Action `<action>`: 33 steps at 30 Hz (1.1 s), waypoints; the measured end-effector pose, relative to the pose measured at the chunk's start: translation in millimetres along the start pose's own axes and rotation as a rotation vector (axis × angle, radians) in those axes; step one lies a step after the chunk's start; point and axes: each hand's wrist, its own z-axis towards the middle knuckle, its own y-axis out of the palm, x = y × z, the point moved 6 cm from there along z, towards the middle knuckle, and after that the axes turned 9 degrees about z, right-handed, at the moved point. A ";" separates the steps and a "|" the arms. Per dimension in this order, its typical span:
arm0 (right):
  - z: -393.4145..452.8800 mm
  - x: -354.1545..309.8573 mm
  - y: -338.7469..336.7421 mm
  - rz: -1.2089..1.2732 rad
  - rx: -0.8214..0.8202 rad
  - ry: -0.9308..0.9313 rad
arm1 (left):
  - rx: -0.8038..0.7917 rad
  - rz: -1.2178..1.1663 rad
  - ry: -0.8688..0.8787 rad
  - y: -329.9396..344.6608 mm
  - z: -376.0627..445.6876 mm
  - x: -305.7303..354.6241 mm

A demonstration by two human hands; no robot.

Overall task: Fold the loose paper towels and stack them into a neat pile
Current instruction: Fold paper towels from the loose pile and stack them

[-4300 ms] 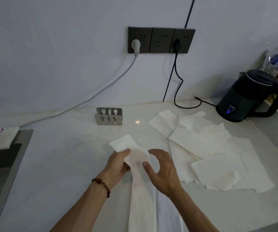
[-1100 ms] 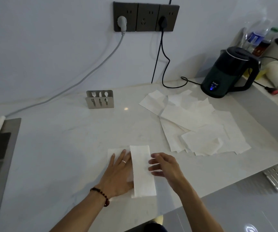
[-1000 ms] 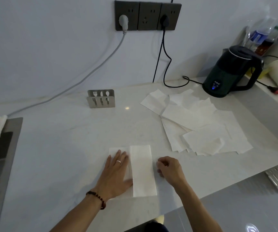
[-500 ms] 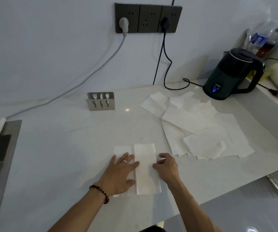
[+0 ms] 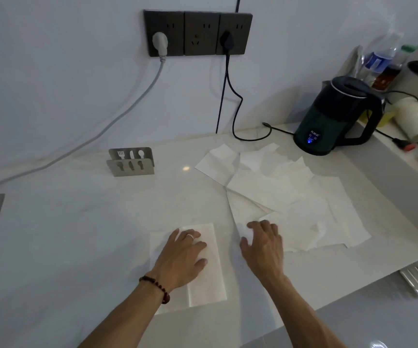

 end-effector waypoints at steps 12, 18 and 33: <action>30.4 68.5 -41.6 0.061 -0.029 -0.217 | 0.054 -0.260 -0.007 -22.5 60.9 85.4; 50.2 41.2 -76.8 0.539 -0.250 -0.033 | 0.174 -0.933 -0.295 -41.2 77.2 95.9; 59.0 34.6 -81.5 1.011 -0.336 0.177 | 0.161 -1.628 -0.350 -84.7 70.9 55.8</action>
